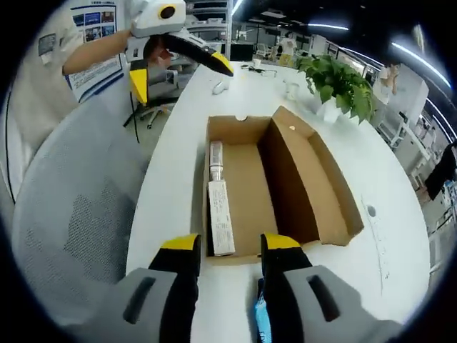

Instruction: Operate the shoe box by opening the lid, removing the specified soft item, and placing it in the target area until the item is outside and the box remains undamaged.

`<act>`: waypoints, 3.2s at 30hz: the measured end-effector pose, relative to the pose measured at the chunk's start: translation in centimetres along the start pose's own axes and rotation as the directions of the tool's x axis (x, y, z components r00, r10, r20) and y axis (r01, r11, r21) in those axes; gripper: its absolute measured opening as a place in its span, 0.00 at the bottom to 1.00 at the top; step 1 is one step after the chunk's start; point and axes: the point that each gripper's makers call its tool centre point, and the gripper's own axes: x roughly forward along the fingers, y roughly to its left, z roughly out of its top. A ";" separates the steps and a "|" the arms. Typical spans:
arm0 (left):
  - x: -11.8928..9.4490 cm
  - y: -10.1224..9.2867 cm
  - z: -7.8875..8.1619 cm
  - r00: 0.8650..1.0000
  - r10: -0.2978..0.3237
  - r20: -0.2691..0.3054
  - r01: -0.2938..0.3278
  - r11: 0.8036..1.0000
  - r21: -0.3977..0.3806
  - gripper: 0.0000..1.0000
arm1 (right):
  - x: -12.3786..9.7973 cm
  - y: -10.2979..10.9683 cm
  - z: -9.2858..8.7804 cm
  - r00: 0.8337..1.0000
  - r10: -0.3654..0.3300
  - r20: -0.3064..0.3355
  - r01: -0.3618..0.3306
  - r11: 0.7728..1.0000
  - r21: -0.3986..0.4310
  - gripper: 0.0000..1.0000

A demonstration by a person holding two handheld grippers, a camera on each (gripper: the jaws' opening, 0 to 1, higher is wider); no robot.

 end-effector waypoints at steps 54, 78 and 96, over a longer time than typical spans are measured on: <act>-7.6 0.6 -5.0 0.981 0.195 0.022 -0.190 0.972 -0.136 1.00 | 8.1 0.8 0.0 0.973 0.195 -0.121 -0.202 0.978 -0.047 0.16; -9.1 0.5 -6.6 0.970 0.243 0.008 -0.238 0.957 -0.169 1.00 | 9.0 0.6 1.2 0.968 0.221 -0.119 -0.231 0.970 -0.071 0.22; -9.9 0.6 -7.7 0.964 0.267 -0.007 -0.264 0.948 -0.178 1.00 | 10.1 0.8 -0.1 0.959 0.226 -0.173 -0.244 0.966 -0.090 0.16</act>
